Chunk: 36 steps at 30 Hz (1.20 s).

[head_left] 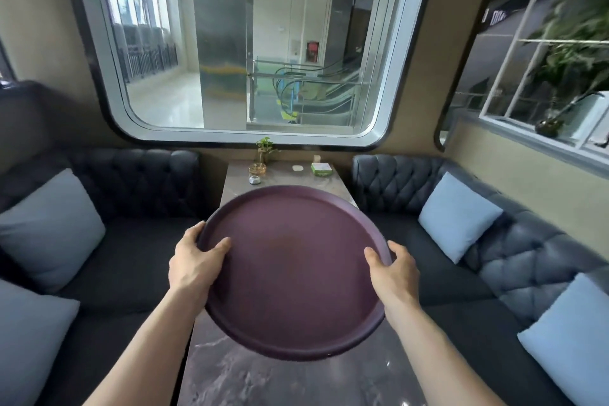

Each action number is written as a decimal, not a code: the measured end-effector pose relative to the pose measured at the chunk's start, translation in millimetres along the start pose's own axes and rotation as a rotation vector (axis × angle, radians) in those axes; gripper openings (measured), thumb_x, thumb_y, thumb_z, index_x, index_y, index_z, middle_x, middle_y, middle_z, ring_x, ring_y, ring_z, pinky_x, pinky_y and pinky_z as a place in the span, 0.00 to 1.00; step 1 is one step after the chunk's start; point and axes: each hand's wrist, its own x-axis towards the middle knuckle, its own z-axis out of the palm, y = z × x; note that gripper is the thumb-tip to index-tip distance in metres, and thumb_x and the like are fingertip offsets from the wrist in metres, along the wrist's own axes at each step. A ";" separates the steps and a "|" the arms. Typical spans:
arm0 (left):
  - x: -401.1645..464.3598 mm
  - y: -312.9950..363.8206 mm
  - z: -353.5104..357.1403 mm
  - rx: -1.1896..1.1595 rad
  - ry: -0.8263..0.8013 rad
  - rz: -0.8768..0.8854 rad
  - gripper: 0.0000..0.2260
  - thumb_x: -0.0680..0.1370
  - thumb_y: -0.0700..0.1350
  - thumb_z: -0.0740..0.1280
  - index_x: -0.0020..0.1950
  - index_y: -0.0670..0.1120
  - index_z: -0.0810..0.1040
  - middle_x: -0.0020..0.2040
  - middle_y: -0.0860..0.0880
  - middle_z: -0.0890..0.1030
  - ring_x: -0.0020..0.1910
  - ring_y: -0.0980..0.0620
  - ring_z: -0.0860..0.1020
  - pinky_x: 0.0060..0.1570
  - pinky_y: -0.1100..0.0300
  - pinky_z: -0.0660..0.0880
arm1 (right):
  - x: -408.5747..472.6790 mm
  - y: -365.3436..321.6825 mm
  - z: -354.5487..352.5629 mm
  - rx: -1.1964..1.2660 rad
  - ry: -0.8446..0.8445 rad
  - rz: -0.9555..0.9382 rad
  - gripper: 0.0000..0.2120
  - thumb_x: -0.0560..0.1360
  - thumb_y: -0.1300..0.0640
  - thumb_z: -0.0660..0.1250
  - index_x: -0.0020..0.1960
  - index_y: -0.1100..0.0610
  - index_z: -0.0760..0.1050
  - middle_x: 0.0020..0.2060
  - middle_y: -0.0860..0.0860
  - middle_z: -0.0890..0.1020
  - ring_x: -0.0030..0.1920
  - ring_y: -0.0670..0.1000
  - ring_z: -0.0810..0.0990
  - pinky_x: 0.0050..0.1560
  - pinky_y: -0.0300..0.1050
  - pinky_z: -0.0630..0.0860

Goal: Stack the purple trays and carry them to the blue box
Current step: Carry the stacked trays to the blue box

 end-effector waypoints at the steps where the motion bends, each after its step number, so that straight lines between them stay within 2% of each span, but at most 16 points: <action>1: -8.2 6.6 6.1 -0.009 -0.008 0.000 0.30 0.70 0.53 0.74 0.71 0.57 0.73 0.62 0.49 0.82 0.59 0.44 0.80 0.62 0.45 0.76 | 0.4 -0.9 -12.9 0.008 0.012 0.003 0.29 0.74 0.46 0.69 0.72 0.54 0.68 0.70 0.54 0.73 0.68 0.59 0.73 0.67 0.58 0.71; 7: -82.4 41.2 65.7 -0.064 -0.135 0.035 0.31 0.70 0.55 0.74 0.73 0.56 0.72 0.67 0.49 0.79 0.62 0.43 0.79 0.64 0.44 0.76 | 1.8 16.3 -124.1 0.008 0.140 0.044 0.29 0.75 0.45 0.68 0.72 0.54 0.68 0.70 0.54 0.73 0.68 0.59 0.73 0.67 0.58 0.71; 11: -136.3 65.1 115.9 -0.078 -0.235 0.065 0.30 0.71 0.54 0.74 0.72 0.56 0.73 0.66 0.50 0.79 0.63 0.42 0.78 0.65 0.44 0.75 | -4.1 38.2 -204.5 0.014 0.232 0.070 0.24 0.75 0.44 0.67 0.66 0.54 0.73 0.63 0.54 0.79 0.61 0.59 0.78 0.62 0.59 0.75; 14: -179.9 78.8 158.7 -0.075 -0.338 0.108 0.28 0.72 0.54 0.74 0.71 0.55 0.74 0.65 0.50 0.80 0.62 0.43 0.79 0.64 0.44 0.75 | -16.7 61.6 -269.3 0.009 0.362 0.111 0.21 0.75 0.45 0.67 0.64 0.52 0.74 0.60 0.52 0.81 0.58 0.59 0.79 0.60 0.57 0.76; 17: -231.5 88.3 209.1 -0.087 -0.492 0.142 0.27 0.72 0.54 0.73 0.71 0.54 0.74 0.66 0.49 0.80 0.62 0.43 0.79 0.64 0.43 0.75 | -36.2 92.5 -337.3 0.040 0.500 0.181 0.23 0.75 0.45 0.67 0.67 0.51 0.73 0.61 0.52 0.81 0.60 0.58 0.79 0.61 0.53 0.75; 22: -320.8 109.2 290.1 -0.077 -0.758 0.217 0.28 0.72 0.55 0.72 0.71 0.55 0.74 0.66 0.50 0.80 0.63 0.43 0.79 0.66 0.44 0.74 | -81.1 133.4 -442.6 0.005 0.787 0.263 0.22 0.75 0.45 0.67 0.67 0.53 0.74 0.62 0.53 0.80 0.61 0.59 0.78 0.57 0.47 0.73; 24: -361.0 113.9 319.5 -0.067 -0.890 0.231 0.28 0.72 0.56 0.72 0.71 0.55 0.74 0.66 0.50 0.80 0.64 0.43 0.78 0.67 0.44 0.73 | -110.0 147.0 -478.7 -0.012 0.919 0.317 0.23 0.75 0.46 0.68 0.67 0.54 0.74 0.62 0.54 0.80 0.62 0.60 0.78 0.58 0.50 0.73; 27: -421.3 120.3 352.3 -0.069 -1.079 0.237 0.28 0.72 0.56 0.71 0.71 0.53 0.74 0.66 0.48 0.80 0.64 0.42 0.78 0.67 0.44 0.72 | -154.7 165.4 -522.6 -0.034 1.113 0.371 0.17 0.74 0.49 0.69 0.59 0.55 0.79 0.55 0.57 0.83 0.57 0.61 0.81 0.59 0.54 0.76; 29: -461.4 125.1 371.5 -0.076 -1.192 0.256 0.27 0.72 0.55 0.71 0.71 0.53 0.74 0.64 0.48 0.82 0.62 0.42 0.79 0.67 0.45 0.73 | -188.6 169.3 -545.1 -0.038 1.224 0.419 0.14 0.73 0.50 0.69 0.56 0.56 0.80 0.50 0.58 0.85 0.54 0.61 0.82 0.57 0.56 0.77; 32: -522.5 129.2 388.3 -0.083 -1.404 0.288 0.22 0.72 0.54 0.70 0.66 0.53 0.78 0.59 0.52 0.83 0.60 0.43 0.80 0.65 0.44 0.74 | -245.9 173.0 -567.3 -0.068 1.394 0.532 0.18 0.73 0.47 0.68 0.60 0.54 0.80 0.52 0.58 0.85 0.58 0.62 0.80 0.59 0.55 0.76; 34: -560.5 125.9 389.5 -0.072 -1.527 0.319 0.16 0.72 0.54 0.70 0.59 0.54 0.80 0.56 0.51 0.85 0.58 0.42 0.81 0.63 0.43 0.75 | -288.4 170.6 -570.8 -0.093 1.524 0.605 0.18 0.73 0.47 0.69 0.60 0.52 0.80 0.51 0.58 0.85 0.57 0.63 0.80 0.58 0.54 0.76; 36: -596.3 120.9 383.5 -0.064 -1.640 0.332 0.16 0.72 0.55 0.69 0.59 0.55 0.80 0.56 0.49 0.85 0.58 0.41 0.81 0.63 0.43 0.75 | -328.9 165.2 -568.5 -0.091 1.634 0.642 0.16 0.73 0.48 0.69 0.58 0.52 0.81 0.49 0.58 0.85 0.55 0.63 0.81 0.56 0.53 0.77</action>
